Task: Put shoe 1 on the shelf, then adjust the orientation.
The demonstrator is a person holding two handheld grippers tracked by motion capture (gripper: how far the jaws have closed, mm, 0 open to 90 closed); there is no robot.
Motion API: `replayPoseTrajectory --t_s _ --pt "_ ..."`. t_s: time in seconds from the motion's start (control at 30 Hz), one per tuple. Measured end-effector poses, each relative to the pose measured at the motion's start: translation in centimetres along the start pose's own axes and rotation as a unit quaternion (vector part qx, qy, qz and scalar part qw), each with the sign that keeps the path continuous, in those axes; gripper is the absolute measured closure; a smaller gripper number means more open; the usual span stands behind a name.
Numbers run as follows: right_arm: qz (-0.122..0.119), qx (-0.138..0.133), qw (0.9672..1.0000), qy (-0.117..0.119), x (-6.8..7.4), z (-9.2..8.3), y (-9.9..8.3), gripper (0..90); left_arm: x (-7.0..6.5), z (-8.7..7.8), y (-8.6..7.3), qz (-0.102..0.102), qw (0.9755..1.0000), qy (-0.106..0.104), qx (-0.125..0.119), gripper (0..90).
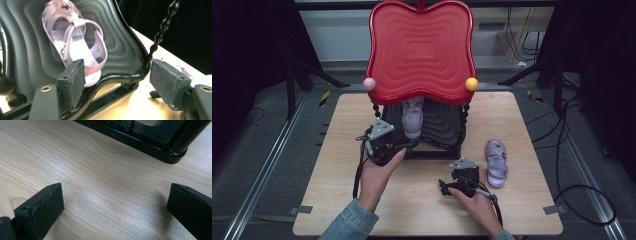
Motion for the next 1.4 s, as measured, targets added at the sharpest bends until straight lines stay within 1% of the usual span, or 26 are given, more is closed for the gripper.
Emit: replayPoseTrajectory --t_s 0.07,0.17,0.23,0.27,0.3,0.33,0.4,0.47,0.53,0.57,0.63,0.7,0.77,0.83,0.9,0.97,1.0,1.03,1.07,1.13,1.17,1.2,1.23,1.27,1.3,1.4 --pt "0.001 0.0 1.0 -0.002 0.0 0.0 0.0 1.2 0.2 -0.3 -0.4 0.005 1.0 0.0 0.006 25.7" --pt "-0.001 -0.001 1.0 -0.003 -0.1 -0.1 -0.1 2.7 0.8 -1.3 -1.4 0.005 1.0 0.005 0.006 23.3" --pt "0.001 -0.001 1.0 -0.003 -0.1 -0.4 -0.1 8.9 1.5 -2.1 -2.2 0.009 0.9998 0.013 0.01 20.9" --pt "0.002 -0.006 1.0 -0.006 0.0 -0.7 0.0 9.8 1.9 -2.4 -2.7 0.008 0.9998 0.017 0.011 19.3" --pt "-0.002 -0.012 0.9999 -0.008 0.1 -1.1 0.1 10.4 2.5 -2.8 -3.5 0.01 0.9996 0.02 0.018 18.2" --pt "-0.005 -0.018 0.9998 -0.011 0.1 -1.8 0.4 12.2 3.0 -3.0 -4.2 0.01 0.9994 0.022 0.026 16.2" --pt "-0.011 -0.03 0.9994 -0.016 0.2 -3.3 0.9 14.5 4.5 -3.1 -5.7 0.002 0.9987 0.038 0.033 13.7" --pt "-0.018 -0.038 0.9987 -0.03 0.1 -4.9 1.4 18.7 5.8 -2.9 -6.8 -0.003 0.9979 0.049 0.043 10.8" --pt "-0.023 -0.04 0.9982 -0.039 -0.2 -6.3 1.8 21.7 7.0 -2.7 -7.9 -0.007 0.997 0.057 0.052 9.6" --pt "-0.025 -0.038 0.998 -0.043 -0.4 -6.9 1.9 22.7 7.9 -2.5 -8.5 -0.011 0.9961 0.067 0.057 9.6" --pt "-0.025 -0.036 0.997 -0.064 -1.6 -8.8 2.2 29.0 9.2 -2.2 -9.5 -0.025 0.9951 0.073 0.061 9.4" --pt "-0.017 -0.03 0.9966 -0.075 -2.7 -10.2 2.4 31.6 10.5 -1.9 -10.4 -0.031 0.994 0.083 0.064 9.4" --pt "-0.01 -0.024 0.9953 -0.094 -4.5 -11.7 2.6 33.4 11.5 -1.8 -11.1 -0.026 0.9924 0.094 0.074 9.4" --pt "0.002 -0.019 0.9941 -0.107 -6.1 -12.7 2.6 35.0 12.2 -1.9 -11.6 -0.035 0.9912 0.106 0.071 9.3" --pt "0.02 -0.014 0.9938 -0.108 -7.5 -13.5 2.6 38.6 12.3 -1.8 -12.1 -0.036 0.991 0.105 0.076 9.2" --pt "0.03 -0.006 0.9938 -0.107 -8.4 -13.7 2.4 40.1 12.2 -1.7 -12.6 -0.031 0.9902 0.108 0.083 9.2" --pt "0.037 0.002 0.9931 -0.111 -9.3 -13.9 2.3 41.7 12.2 -1.7 -12.6 -0.029 0.9901 0.11 0.081 9.2" --pt "0.037 0.005 0.9927 -0.115 -9.8 -14.1 2.3 42.1 12.3 -1.8 -12.7 -0.025 0.9898 0.112 0.084 9.2" --pt "0.038 0.008 0.9924 -0.117 -10.2 -14.3 2.3 42.7 12.3 -1.8 -12.7 -0.026 0.9895 0.114 0.085 9.2" --pt "0.049 0.015 0.9922 -0.113 -10.8 -14.7 2.1 43.1 12.3 -1.7 -12.6 -0.031 0.9897 0.113 0.082 9.2" --pt "0.051 0.02 0.992 -0.113 -11.1 -14.8 2.0 43.6 12.3 -1.7 -12.6 -0.024 0.99 0.112 0.082 9.2" --pt "0.058 0.024 0.9912 -0.116 -11.3 -15.1 1.8 43.6 12.3 -1.7 -12.6 -0.021 0.9897 0.114 0.084 9.2" --pt "0.059 0.028 0.9913 -0.115 -11.5 -15.2 1.7 43.5 12.4 -1.7 -12.6 -0.017 0.9891 0.12 0.082 9.2" --pt "0.064 0.032 0.991 -0.113 -11.6 -15.3 1.4 43.4 12.5 -1.7 -12.6 -0.019 0.9893 0.121 0.08 9.3" --pt "0.066 0.038 0.9908 -0.111 -11.8 -15.3 1.2 43.3 12.6 -1.8 -12.7 -0.02 0.9891 0.121 0.082 9.3" --pt "0.084 0.056 0.9889 -0.108 -12.5 -14.9 0.2 43.9 12.9 -1.8 -12.9 -0.022 0.9885 0.123 0.085 9.3"
Point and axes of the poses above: each handheld gripper's, and its own axes: z roughly forward along the jaws, y roughly out of its top, x roughly to its left, the point moved 8 cm from there along z, roughly forward along the jaws, and after that the axes turned 9 degrees about y, right-handed, at the moved point
